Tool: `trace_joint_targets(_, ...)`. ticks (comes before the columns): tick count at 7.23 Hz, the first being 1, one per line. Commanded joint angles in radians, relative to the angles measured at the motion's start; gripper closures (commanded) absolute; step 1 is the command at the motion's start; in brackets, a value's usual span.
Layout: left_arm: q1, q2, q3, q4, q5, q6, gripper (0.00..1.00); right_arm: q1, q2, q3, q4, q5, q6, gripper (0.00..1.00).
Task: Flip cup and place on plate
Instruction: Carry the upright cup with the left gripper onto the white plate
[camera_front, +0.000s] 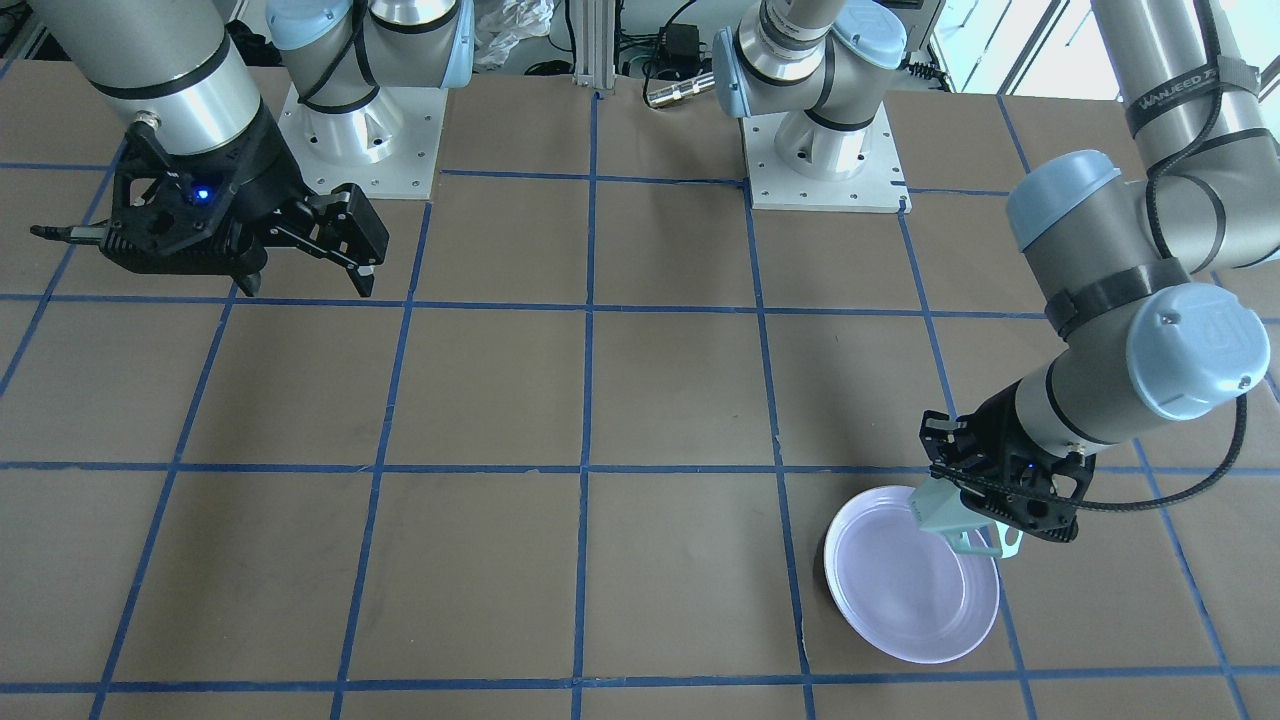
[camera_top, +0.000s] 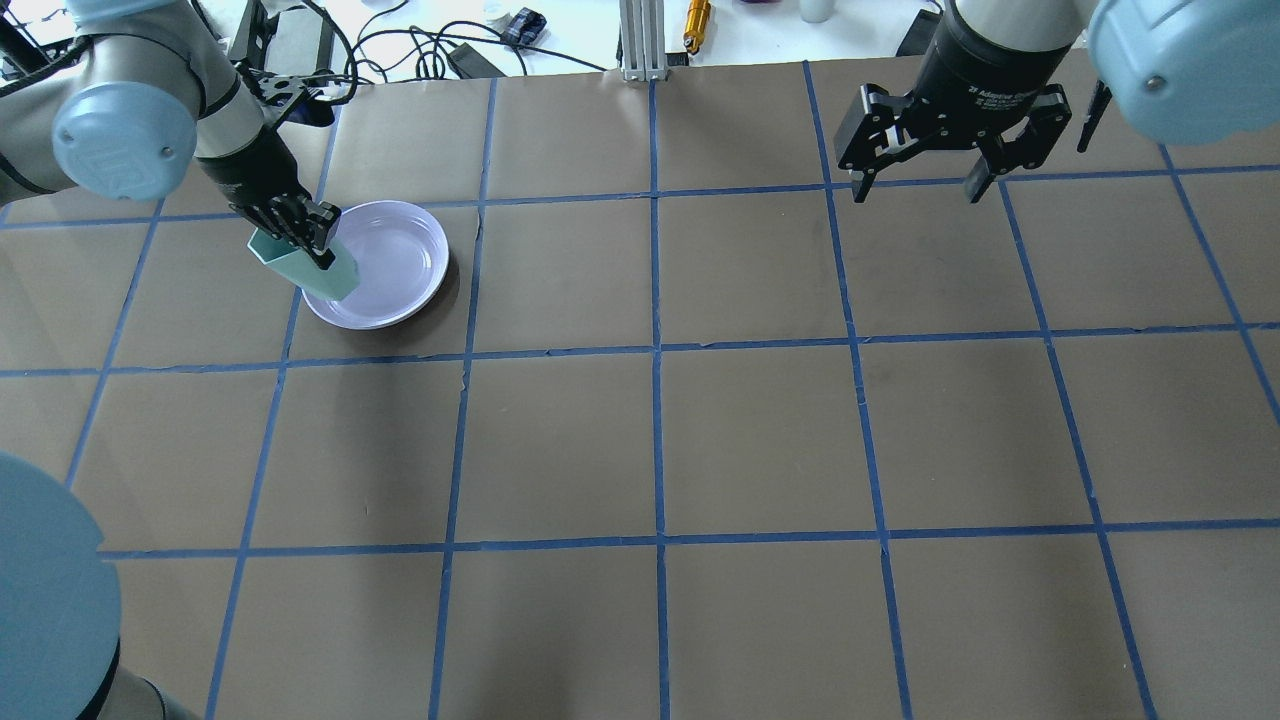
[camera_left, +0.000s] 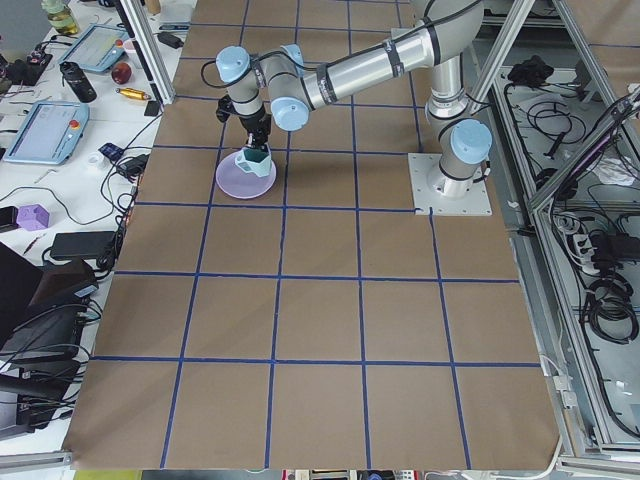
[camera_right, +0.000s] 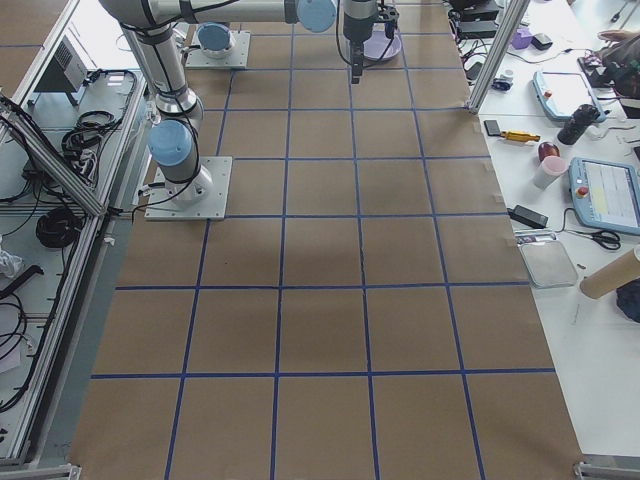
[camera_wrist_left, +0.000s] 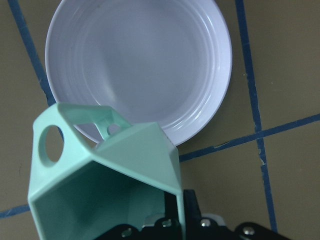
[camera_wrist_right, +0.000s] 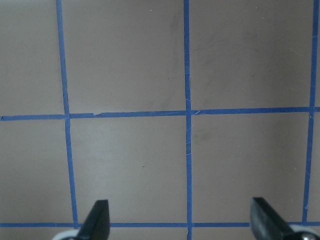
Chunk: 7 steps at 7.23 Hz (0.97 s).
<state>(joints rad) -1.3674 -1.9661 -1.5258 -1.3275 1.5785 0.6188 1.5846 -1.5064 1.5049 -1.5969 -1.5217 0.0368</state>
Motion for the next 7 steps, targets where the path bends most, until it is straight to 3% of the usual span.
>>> trace_joint_targets(1,-0.071,-0.042,0.001,0.104,0.118,0.047,1.0,0.0,0.0,0.0,0.0,0.0,0.0,0.0)
trace_joint_targets(3,-0.094,-0.085,0.003,0.166,0.115,0.044,1.0,0.0,0.0,0.0,0.0,0.0,0.0,0.0)
trace_joint_targets(7,-0.104,-0.116,0.001,0.171,0.109,0.05,1.0,0.0,0.0,0.0,0.0,0.0,0.0,0.0)
